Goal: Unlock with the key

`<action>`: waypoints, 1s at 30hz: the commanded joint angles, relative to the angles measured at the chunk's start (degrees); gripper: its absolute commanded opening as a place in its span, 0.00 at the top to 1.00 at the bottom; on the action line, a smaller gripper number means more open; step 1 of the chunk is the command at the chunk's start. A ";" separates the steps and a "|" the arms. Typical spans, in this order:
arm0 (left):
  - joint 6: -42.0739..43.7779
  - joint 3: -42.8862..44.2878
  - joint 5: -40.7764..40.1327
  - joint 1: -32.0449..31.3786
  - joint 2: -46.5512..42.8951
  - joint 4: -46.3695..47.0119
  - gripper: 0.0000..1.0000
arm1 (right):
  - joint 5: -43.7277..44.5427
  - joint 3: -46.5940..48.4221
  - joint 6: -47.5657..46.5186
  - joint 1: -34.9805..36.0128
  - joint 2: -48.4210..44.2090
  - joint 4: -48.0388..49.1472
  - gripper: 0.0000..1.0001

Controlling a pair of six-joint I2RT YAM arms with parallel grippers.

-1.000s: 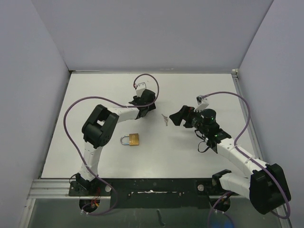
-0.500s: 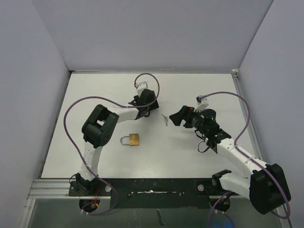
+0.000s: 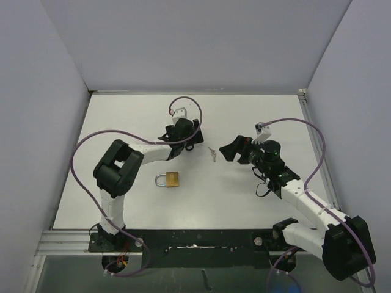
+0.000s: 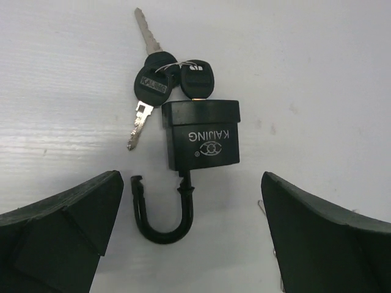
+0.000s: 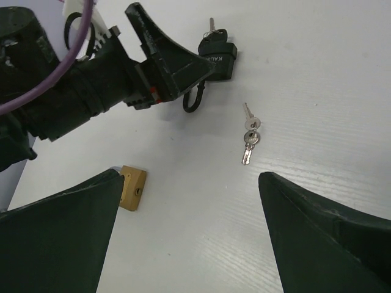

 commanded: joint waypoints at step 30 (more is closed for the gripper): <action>7.10 -40.52 9.75 1.88 -54.91 4.70 0.07 | 12.48 35.84 -15.01 7.68 42.13 -24.88 0.18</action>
